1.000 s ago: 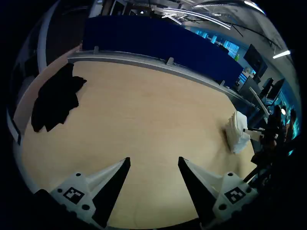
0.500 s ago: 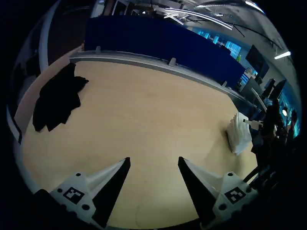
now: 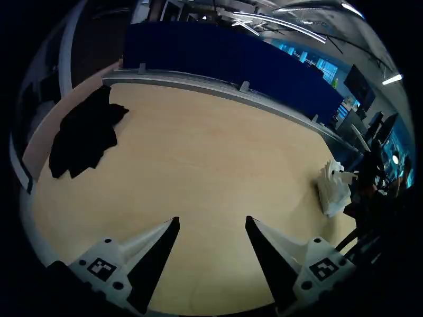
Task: Fold towel
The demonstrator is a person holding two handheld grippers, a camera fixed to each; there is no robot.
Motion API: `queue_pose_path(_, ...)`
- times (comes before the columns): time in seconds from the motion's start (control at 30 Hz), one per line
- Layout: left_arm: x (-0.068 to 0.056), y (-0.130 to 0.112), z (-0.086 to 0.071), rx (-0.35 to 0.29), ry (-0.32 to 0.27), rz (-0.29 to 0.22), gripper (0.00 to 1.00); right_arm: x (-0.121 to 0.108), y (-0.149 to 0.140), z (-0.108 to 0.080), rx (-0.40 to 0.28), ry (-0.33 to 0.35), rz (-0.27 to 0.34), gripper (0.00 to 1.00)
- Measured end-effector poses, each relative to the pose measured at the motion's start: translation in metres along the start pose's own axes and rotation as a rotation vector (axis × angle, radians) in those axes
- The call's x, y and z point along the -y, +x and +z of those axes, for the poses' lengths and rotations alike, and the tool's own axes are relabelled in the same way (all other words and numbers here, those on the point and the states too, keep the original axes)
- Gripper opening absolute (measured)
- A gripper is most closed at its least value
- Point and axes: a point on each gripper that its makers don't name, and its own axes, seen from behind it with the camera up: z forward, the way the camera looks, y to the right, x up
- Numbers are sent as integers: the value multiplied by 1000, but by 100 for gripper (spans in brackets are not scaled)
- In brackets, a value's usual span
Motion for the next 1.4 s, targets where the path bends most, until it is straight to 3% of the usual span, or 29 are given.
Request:
queue_pose_path(0.2, 0, -1, -1, -2, 2, -8, 92, 1, 2, 0, 1, 2, -2, 100)
queue_pose_path(0.37, 1, 1, -1, -8, 1, -5, 92, 3, 13, -14, -25, -2, -3, 100)
queue_pose_path(0.67, 1, 4, 1, -21, -15, -4, 92, 13, 36, -56, -125, -13, 31, 100)
queue_pose_path(0.97, -5, 11, 0, -43, -44, 20, 92, 26, 36, -94, -181, -37, 50, 100)
queue_pose_path(1.4, -6, 26, 1, -98, -68, 33, 92, 56, 55, -170, -420, -61, 151, 100)
